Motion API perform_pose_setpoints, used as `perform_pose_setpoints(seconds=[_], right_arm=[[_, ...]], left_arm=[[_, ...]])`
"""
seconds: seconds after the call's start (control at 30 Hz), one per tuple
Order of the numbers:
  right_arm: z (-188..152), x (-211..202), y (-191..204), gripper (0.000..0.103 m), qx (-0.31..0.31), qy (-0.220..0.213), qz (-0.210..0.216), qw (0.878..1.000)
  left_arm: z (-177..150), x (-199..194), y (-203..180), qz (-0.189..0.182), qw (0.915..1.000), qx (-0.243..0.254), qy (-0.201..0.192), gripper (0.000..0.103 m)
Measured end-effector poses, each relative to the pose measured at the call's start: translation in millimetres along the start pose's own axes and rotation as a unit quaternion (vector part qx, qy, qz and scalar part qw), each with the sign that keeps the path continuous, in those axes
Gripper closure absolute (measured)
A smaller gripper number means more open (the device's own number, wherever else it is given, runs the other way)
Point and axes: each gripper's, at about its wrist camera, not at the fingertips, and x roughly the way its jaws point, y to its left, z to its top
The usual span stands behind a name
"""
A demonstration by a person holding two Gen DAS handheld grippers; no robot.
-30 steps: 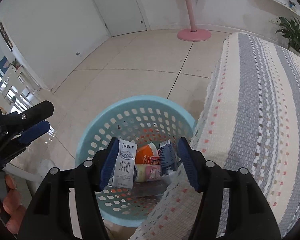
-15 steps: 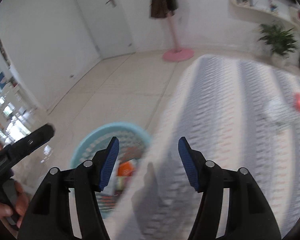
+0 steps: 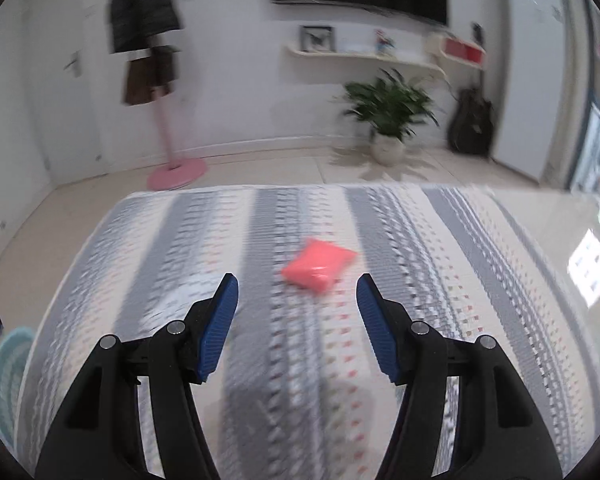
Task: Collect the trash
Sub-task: 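Grasp the white patterned bag with the left tool while the right grasps the pink-red packet, then carry the patterned bag and pink-red packet to the wastebasket and release both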
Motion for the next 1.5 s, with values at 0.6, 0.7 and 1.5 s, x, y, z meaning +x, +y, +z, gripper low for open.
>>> perform_pose_setpoints(seconds=[0.6, 0.7, 1.5], right_arm=[[20, 100, -16, 0.03, 0.065, 0.097, 0.001, 0.993], [21, 107, -8, 0.038, 0.046, 0.105, -0.012, 0.993], [20, 80, -6, 0.068, 0.034, 0.05, 0.022, 0.998]], left_arm=[[4, 143, -50, 0.016, 0.9921, 0.091, 0.085, 0.03], [5, 151, -59, 0.041, 0.9886, 0.114, 0.089, 0.03], [-17, 60, 14, -0.029, 0.9943, -0.093, 0.044, 0.097]])
